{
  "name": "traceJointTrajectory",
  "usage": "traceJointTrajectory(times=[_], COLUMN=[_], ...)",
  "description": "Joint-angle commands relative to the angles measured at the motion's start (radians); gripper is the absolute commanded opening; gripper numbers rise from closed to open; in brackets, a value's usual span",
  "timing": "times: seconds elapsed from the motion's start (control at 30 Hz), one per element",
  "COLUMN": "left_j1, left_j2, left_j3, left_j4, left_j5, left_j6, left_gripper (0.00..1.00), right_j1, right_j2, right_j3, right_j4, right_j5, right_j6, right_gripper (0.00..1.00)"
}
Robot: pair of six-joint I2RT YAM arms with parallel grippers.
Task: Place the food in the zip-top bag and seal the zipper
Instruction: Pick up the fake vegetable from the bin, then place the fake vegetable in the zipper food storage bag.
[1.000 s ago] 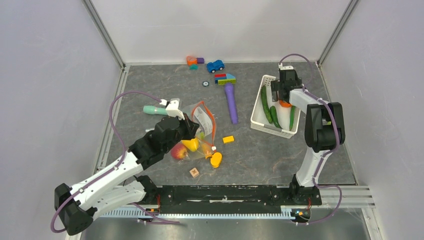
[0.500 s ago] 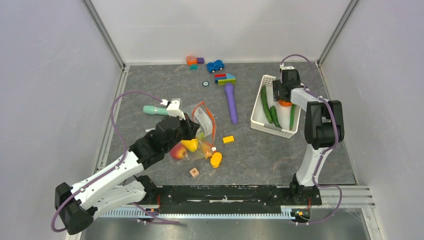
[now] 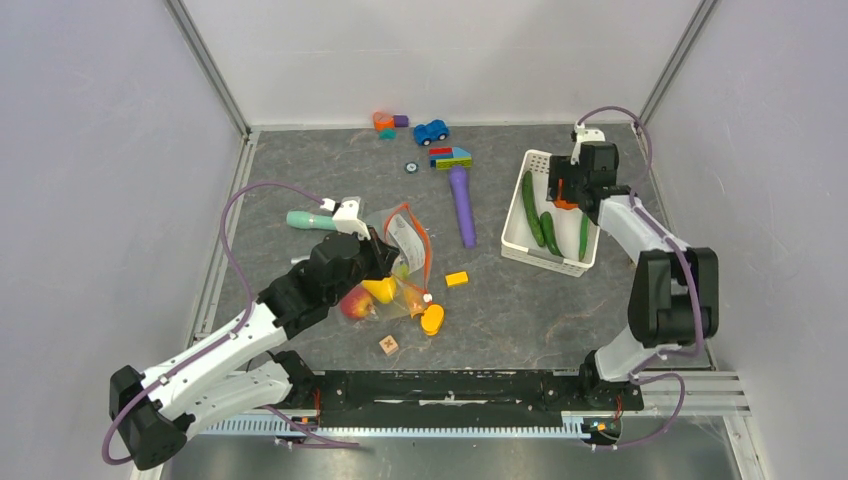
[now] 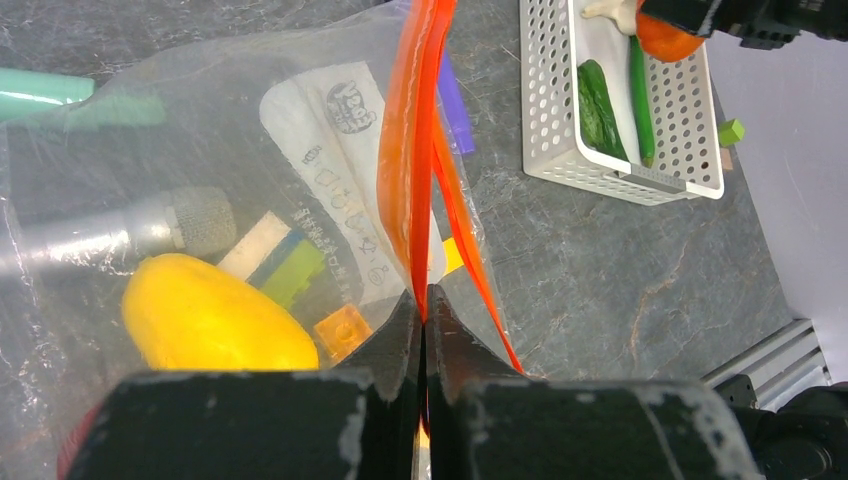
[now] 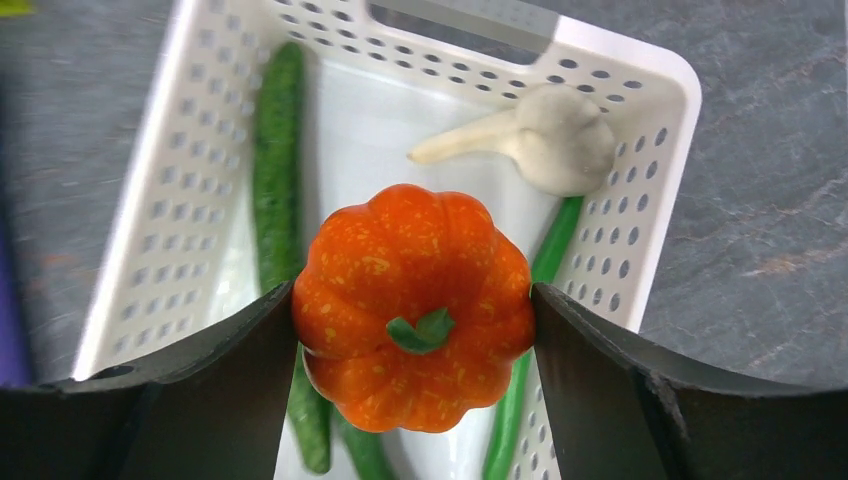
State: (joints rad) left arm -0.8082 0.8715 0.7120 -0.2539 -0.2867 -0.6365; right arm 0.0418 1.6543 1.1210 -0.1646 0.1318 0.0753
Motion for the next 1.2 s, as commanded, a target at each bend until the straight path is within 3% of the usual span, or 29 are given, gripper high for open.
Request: traceJointTrajectory(times=[0.0,0.27,0.5,0.87,1.07,1.17], left_j1=[0.001,0.001,0.001,0.001,0.001,0.001], left_j2=[-0.02,-0.025,-0.044,-0.07,-0.081,-0.087], left_j3=[0.006,0.005,0.003,-0.006,-0.008,-0.009], left_j4=[0.033,0.033,0.035,0.044,0.047,0.047], left_j5=[-0.005,0.0,0.014,0.042,0.045,0.049], left_j6=[0.024,0.025,0.019,0.011,0.011,0.011], left_gripper=[0.02,0.02,0.02,0.02,0.02,0.02], right_j1=[0.005,0.201,0.432,0.612,0.632,0.633], right_j2=[-0.162,-0.381,-0.434,-0.27,-0.186,-0.156], right_j3=[-0.097,-0.276,-0.405,-0.336,-0.307,-0.271], right_j4=[0.119,0.337,0.697,0.87,0.849,0.744], right_j5=[-0.25,-0.694,-1.008,-1.046,-1.001,-0.949], right_j6=[0.073,0.011,0.11,0.194,0.207,0.161], right_gripper=[0.35,0.34,0.34,0.37,0.38,0.39])
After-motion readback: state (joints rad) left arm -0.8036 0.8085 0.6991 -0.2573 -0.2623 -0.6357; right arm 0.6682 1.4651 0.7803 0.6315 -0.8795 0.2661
